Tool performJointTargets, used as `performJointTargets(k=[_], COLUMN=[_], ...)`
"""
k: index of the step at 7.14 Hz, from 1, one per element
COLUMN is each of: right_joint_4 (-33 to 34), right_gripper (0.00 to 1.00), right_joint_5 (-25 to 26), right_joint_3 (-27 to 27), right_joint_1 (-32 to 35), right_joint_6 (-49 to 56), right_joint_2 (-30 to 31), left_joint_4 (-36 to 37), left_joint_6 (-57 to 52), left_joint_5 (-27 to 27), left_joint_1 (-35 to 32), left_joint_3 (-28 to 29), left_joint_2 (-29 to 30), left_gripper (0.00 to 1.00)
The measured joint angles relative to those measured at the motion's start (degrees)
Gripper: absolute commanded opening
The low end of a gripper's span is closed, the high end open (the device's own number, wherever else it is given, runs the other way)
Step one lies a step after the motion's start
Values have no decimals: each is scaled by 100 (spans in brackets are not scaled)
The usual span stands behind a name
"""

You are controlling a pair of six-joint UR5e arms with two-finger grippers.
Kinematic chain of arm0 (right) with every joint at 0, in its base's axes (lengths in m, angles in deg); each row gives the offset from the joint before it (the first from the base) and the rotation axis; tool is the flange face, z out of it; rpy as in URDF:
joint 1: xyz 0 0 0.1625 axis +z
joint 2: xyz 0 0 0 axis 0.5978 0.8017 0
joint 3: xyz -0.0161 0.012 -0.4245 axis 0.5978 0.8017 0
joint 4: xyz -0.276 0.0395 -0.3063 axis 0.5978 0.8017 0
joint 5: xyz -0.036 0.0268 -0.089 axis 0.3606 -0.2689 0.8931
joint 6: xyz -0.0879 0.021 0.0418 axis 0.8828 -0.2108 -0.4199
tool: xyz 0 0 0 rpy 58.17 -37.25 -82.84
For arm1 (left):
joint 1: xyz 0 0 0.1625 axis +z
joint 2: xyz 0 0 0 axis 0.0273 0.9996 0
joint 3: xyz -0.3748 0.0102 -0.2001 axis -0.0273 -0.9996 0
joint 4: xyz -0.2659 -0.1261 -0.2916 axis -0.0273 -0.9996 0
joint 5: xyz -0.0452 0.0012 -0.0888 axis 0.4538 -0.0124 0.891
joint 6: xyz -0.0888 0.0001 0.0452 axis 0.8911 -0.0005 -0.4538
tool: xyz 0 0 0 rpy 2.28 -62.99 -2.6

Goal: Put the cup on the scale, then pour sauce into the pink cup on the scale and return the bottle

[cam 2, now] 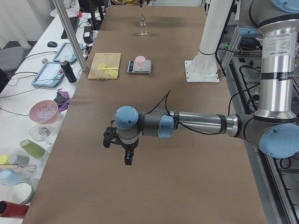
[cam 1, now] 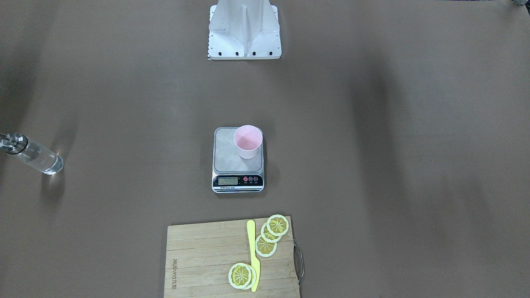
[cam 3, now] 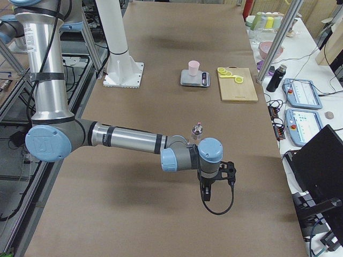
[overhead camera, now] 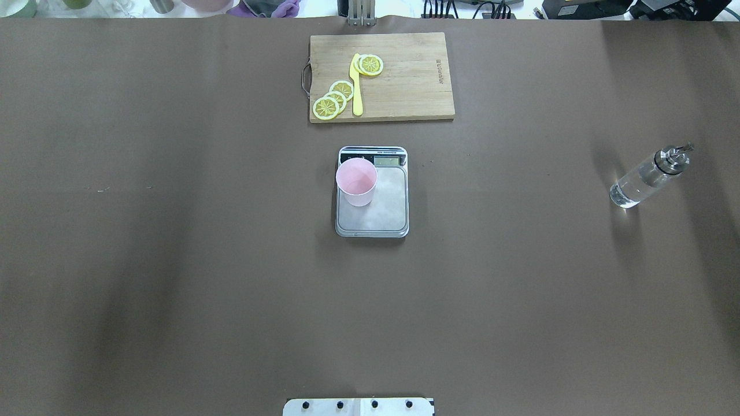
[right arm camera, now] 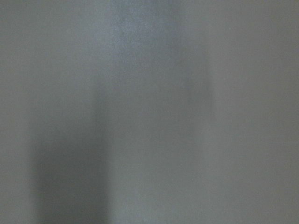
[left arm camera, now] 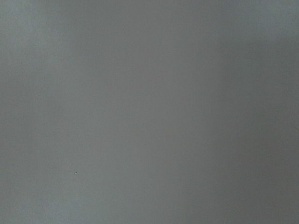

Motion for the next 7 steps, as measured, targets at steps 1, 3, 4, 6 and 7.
performJointTargets(k=[1,3,4,6,7], right_joint_4=[-20,-141,-241,-355,-369], right_gripper=[100,100,100,100,100], right_joint_5=[-112,-213,-238,-258,-262], right_joint_3=[-145,-274,-270,-208,-191], right_joint_1=[31,55,57,58,55], right_joint_6=[-3,-13,-20,-29,-32], right_joint_2=[193,409,468,507,503], left_joint_4=[-11,-21,-23,-23,-16], left_joint_6=[-7,9,22,36,39], left_joint_5=[-6,-19,-21,-11,-7], left_joint_1=[-1,7,11,10,8], left_joint_3=[1,5,16,24,16], left_joint_2=[-13,-16,-6,4,5], left_gripper=[98,98,98,98,98])
